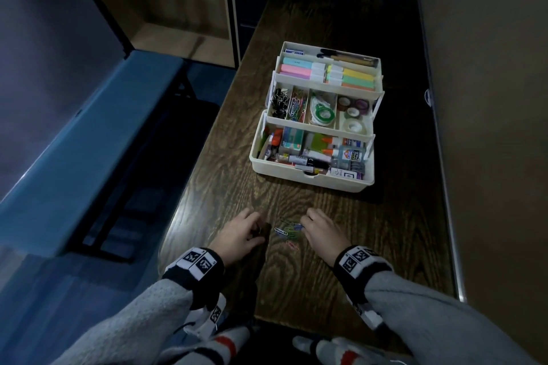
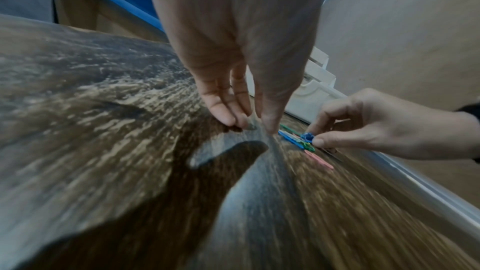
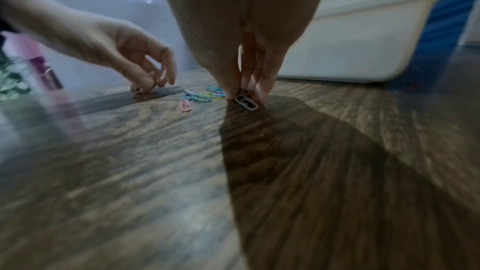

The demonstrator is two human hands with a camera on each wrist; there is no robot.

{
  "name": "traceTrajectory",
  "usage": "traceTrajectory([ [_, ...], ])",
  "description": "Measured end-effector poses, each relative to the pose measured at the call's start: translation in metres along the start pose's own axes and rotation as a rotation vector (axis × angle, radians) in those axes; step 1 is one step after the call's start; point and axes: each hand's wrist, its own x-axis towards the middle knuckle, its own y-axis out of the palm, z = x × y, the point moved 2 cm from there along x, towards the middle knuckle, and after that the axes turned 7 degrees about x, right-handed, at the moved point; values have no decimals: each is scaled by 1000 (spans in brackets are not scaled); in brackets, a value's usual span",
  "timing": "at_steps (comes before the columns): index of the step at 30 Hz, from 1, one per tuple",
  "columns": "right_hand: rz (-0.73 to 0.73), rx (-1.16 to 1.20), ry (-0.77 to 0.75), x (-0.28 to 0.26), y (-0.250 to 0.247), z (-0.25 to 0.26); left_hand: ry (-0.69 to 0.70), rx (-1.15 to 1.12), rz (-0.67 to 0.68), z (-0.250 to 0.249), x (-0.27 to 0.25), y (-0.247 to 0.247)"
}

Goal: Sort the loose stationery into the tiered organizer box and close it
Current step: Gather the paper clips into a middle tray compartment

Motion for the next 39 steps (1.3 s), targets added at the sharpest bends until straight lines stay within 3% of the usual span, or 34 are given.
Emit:
traceTrajectory([
  [4,50,-57,-13,3,-4,4,30,61,-18,-6,0,4],
  [7,54,-82,-2,4,-6,7,94,228,-32,-17,5,11],
  [14,95,104,145,9,-12,5,196,435,-10,-35,27,12],
  [20,130,134,136,10,-14,5,256,355,-14,-42,40,7],
  [30,140,178,87,10,-15,5,118,263,125,-48,52,4],
  [34,68,342,208,12,-23,-5,105,300,155,-48,53,3],
  [39,-28,470,371,4,-42,-26,188,442,154,-57,54,5],
])
